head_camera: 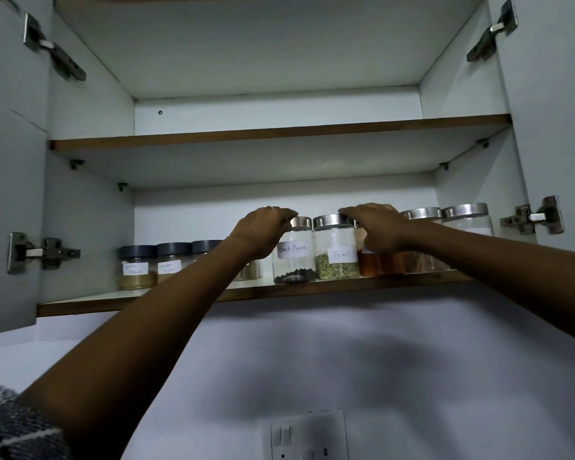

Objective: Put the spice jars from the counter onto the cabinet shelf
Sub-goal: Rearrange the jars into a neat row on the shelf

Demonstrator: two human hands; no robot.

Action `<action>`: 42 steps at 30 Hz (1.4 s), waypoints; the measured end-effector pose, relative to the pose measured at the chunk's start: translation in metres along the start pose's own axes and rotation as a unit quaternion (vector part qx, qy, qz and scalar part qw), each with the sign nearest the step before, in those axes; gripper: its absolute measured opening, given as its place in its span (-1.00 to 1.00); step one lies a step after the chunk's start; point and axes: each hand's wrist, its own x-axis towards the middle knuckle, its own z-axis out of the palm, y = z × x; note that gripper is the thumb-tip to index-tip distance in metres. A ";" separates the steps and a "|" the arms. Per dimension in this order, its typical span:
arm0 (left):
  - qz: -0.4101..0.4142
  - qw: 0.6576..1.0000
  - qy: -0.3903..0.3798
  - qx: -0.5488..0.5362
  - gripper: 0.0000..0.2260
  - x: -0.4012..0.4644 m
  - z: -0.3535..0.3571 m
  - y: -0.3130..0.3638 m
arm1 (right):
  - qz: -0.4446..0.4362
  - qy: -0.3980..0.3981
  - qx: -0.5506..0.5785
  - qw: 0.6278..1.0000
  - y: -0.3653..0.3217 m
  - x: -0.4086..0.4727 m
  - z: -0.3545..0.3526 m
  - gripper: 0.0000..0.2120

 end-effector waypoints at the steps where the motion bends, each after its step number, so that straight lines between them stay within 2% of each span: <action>1: -0.003 1.000 0.007 0.000 -0.69 0.002 0.002 -0.001 | -0.006 0.017 0.002 1.000 0.002 0.002 0.002 -0.43; 7: -0.007 1.000 0.021 -0.010 -0.72 0.014 0.009 -0.013 | -0.037 0.072 -0.032 0.996 0.005 0.016 0.007 -0.48; 11: -0.008 1.000 0.015 -0.014 -0.71 0.017 0.018 -0.025 | -0.043 0.058 -0.078 0.994 -0.001 0.025 0.009 -0.49; 17: -0.022 1.000 0.008 -0.017 -0.56 0.022 0.032 -0.042 | -0.050 0.055 -0.134 0.988 -0.011 0.039 0.020 -0.54; 24: -0.048 0.999 -0.013 -0.022 -0.47 0.030 0.059 -0.062 | -0.037 0.040 -0.184 0.981 -0.018 0.067 0.048 -0.58; 42: -0.085 0.993 -0.082 -0.001 -0.40 0.068 0.111 -0.103 | 0.022 0.011 -0.080 0.996 -0.019 0.137 0.110 -0.61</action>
